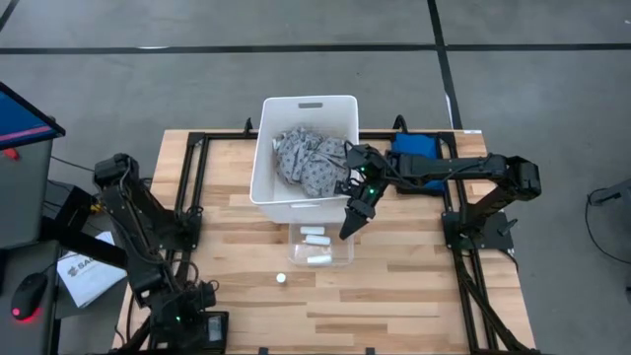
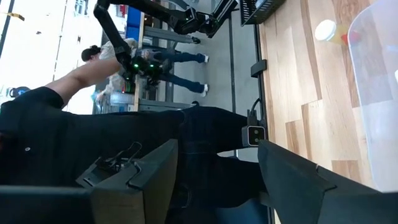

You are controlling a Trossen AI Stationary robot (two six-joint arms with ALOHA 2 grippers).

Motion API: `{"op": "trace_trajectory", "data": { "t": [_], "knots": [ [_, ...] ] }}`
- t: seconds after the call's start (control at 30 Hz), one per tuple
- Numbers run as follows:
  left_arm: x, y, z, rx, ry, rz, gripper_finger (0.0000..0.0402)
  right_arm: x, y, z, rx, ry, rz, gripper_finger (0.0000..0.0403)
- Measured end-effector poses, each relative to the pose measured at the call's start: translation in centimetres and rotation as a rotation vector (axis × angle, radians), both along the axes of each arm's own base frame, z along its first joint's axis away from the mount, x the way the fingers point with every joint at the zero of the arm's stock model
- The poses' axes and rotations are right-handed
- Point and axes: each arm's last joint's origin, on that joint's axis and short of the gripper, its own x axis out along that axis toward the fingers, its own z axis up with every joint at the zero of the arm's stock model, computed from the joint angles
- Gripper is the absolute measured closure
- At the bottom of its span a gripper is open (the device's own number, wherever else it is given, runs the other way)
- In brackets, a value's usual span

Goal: Pick & Place Medicine items
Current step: Put the yellow pill bottle into the black bin

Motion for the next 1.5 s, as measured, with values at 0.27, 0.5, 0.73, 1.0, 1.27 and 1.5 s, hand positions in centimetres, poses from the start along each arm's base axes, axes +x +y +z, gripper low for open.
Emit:
{"op": "trace_trajectory", "data": {
  "t": [0.27, 0.5, 0.73, 1.0, 1.27, 1.5],
  "knots": [
    [1.5, 2.8, 2.6, 0.089, -0.273, -0.044, 0.0207, 0.0, 0.3, -0.1, -0.002, 0.002, 0.006, 0.0183],
    [5.6, 7.5, 3.0, 0.31, -0.355, -0.183, 0.0197, 0.0, 0.6, -0.1, 0.0, 0.015, 0.015, 0.0183],
    [9.5, 11.5, 3.2, 0.423, -0.447, -0.305, 0.0154, -0.4, 0.6, 0.2, -0.003, 0.011, 0.019, 0.0183],
    [11.9, 12.4, 1.8, 0.396, -0.441, -0.39, 0.0143, -1.9, 0.9, 0.5, -0.032, 0.042, 0.048, 0.0183],
    [12.6, 8.4, 0.2, 0.319, -0.461, -0.298, 0.0159, -4.7, 0.9, 2.0, -0.109, 0.065, 0.02, 0.0183],
    [14.0, 6.6, -3.1, 0.41, -0.413, -0.172, 0.0154, -7.4, 1.1, 2.2, -0.181, 0.137, -0.032, 0.0183]
  ]
}}
